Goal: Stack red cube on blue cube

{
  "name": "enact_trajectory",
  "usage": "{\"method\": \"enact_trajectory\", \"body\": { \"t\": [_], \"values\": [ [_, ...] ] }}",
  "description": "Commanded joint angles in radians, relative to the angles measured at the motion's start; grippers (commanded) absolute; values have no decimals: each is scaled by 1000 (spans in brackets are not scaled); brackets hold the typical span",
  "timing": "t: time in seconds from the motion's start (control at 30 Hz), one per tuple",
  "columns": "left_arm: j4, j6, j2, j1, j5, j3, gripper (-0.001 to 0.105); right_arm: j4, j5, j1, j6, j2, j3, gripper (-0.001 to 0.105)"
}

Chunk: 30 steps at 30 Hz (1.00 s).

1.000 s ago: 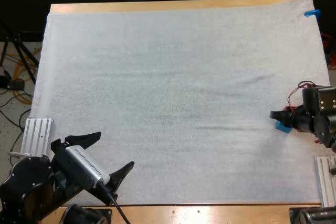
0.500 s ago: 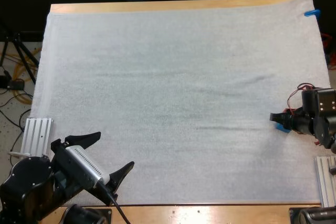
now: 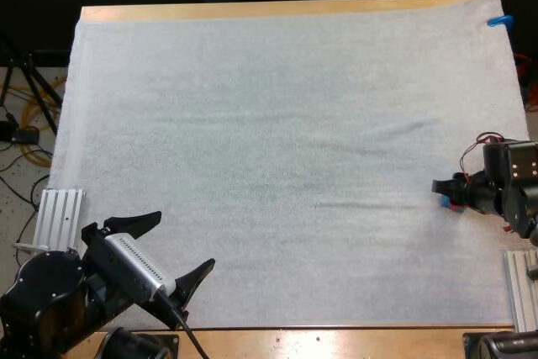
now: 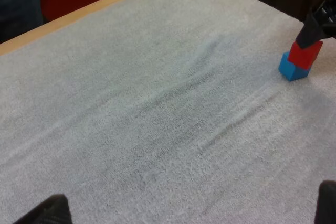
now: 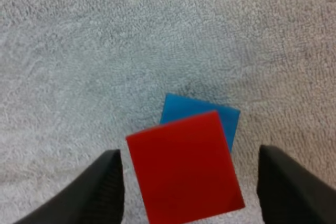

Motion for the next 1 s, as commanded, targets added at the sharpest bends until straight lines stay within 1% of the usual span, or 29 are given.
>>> {"method": "enact_trajectory", "body": {
  "t": [0.0, 0.23, 0.53, 0.57, 0.6, 0.63, 0.7, 0.87, 0.93, 0.97],
  "values": [
    [-4, -1, 0, -3, 1, 0, 87, -12, -2, -5, -8, -4, 0, 57],
    [-4, -1, 0, -3, 1, 0, 87, 6, -2, -5, -8, -17, -15, 57],
    [-7, -1, 0, 0, -3, 0, 87, 27, -2, -5, -27, -179, -77, 57],
    [-12, -1, 0, 0, -28, 0, 87, 27, -2, -5, -33, -201, -88, 57],
    [-22, 0, 3, 0, -71, 0, 87, 27, -5, -5, -50, -218, -101, 57],
    [-27, 0, 4, 0, -88, 0, 87, 27, -5, -5, -58, -223, -108, 57],
    [-68, 2, 19, 0, -191, 0, 87, 42, -5, -5, -95, -229, -140, 57],
    [-151, 40, 74, 0, -235, 0, 87, 67, -2, -5, -155, -229, -205, 57],
    [-179, 47, 93, 13, -256, 0, 87, 72, 7, -5, -179, -229, -225, 57],
    [-199, 51, 104, 36, -268, 0, 87, 72, 26, -14, -186, -229, -232, 57]
  ]
}}
